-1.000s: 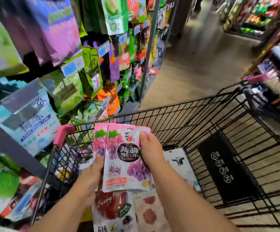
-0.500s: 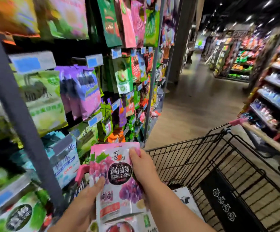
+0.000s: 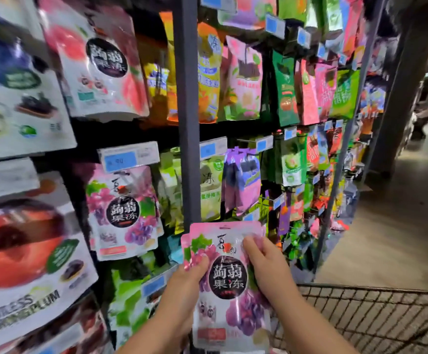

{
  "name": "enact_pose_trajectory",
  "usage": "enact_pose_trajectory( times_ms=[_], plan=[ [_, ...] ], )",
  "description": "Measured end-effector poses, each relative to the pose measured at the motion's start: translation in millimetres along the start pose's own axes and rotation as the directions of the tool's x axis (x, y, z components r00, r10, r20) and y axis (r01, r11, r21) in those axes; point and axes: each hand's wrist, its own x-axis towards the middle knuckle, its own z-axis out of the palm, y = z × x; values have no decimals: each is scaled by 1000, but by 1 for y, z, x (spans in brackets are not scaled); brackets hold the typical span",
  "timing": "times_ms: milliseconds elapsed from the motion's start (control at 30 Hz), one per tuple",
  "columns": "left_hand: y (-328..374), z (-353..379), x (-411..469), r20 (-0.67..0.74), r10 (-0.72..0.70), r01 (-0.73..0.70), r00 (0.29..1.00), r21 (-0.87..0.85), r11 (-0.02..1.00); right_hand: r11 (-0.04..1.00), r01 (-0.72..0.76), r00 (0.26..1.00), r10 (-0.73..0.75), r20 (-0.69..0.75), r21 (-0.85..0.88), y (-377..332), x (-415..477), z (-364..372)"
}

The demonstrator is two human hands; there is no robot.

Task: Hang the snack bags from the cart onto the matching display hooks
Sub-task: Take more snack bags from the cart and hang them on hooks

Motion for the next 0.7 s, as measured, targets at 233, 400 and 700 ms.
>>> enact_pose_trajectory(
  times_ms=[233,400,700],
  plan=[
    [30,-32,-19,-201,93,-94,975,5,996,999,-30,971,22,237,30,-25,4,33],
    [47,-56,-29,-289,174,-176,942,18,984,999,-30,964,20,265,35,-42,14,68],
    [72,-95,-48,-407,299,-271,863,125,954,991,82,957,-107,268,102,-72,23,121]
  ],
)
